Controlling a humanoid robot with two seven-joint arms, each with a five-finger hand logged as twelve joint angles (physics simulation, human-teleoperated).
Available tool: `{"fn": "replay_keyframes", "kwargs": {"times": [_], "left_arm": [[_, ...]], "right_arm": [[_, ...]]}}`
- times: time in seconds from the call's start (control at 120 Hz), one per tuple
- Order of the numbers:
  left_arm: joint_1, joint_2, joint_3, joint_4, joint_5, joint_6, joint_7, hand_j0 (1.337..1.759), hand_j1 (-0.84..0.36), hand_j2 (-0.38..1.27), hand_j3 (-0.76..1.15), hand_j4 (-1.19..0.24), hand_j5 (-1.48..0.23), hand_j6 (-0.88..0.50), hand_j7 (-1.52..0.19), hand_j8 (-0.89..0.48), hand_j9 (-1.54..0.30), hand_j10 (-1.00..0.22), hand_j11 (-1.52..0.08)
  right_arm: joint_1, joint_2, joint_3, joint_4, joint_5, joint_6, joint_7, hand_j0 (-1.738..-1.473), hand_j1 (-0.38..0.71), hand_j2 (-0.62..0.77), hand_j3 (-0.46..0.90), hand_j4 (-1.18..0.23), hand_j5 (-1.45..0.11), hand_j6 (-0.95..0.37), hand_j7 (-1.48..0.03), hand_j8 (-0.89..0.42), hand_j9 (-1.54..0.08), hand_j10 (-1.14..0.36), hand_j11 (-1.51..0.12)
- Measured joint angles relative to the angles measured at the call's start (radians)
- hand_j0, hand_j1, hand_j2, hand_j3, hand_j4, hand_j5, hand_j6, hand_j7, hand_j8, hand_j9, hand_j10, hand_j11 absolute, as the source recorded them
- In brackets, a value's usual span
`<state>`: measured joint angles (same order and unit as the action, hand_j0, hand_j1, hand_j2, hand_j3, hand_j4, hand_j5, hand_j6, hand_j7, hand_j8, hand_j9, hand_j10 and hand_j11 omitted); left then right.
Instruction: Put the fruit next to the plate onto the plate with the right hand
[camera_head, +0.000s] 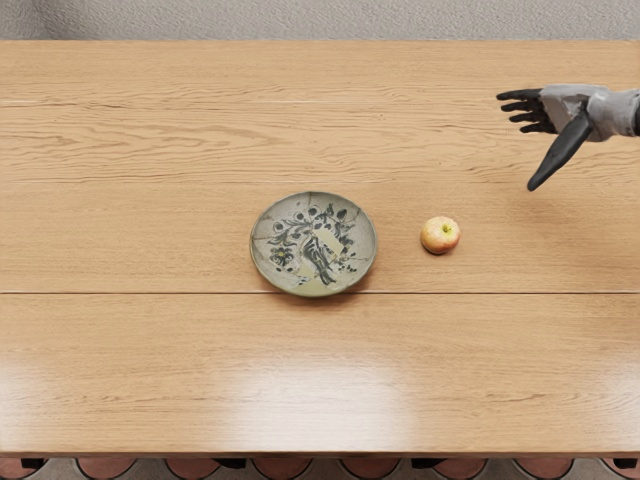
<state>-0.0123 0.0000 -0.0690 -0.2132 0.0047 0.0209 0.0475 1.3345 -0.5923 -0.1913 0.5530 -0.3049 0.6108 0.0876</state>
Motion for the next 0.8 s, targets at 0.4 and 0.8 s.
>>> {"fn": "replay_keyframes", "kwargs": {"times": [0.4,0.8], "left_arm": [[0.0,0.0,0.0,0.0,0.0,0.0,0.0,1.658,0.35,0.0,0.0,0.0,0.0,0.0,0.0,0.0,0.0,0.0,0.0],[0.001,0.0,0.0,0.0,0.0,0.001,0.0,1.658,0.35,0.0,0.0,0.0,0.0,0.0,0.0,0.0,0.0,0.0,0.0]], "right_arm": [[0.144,-0.063,0.007,0.305,0.0,0.0,-0.368,-1.658,-0.32,0.0,0.0,-0.02,-0.03,-0.03,-0.03,-0.02,-0.03,-0.02,-0.03],[0.354,-0.062,0.049,0.831,-0.194,-0.077,-0.691,-1.658,-0.32,0.0,0.0,-0.03,-0.03,-0.03,-0.03,-0.03,-0.03,-0.03,-0.03]]}}
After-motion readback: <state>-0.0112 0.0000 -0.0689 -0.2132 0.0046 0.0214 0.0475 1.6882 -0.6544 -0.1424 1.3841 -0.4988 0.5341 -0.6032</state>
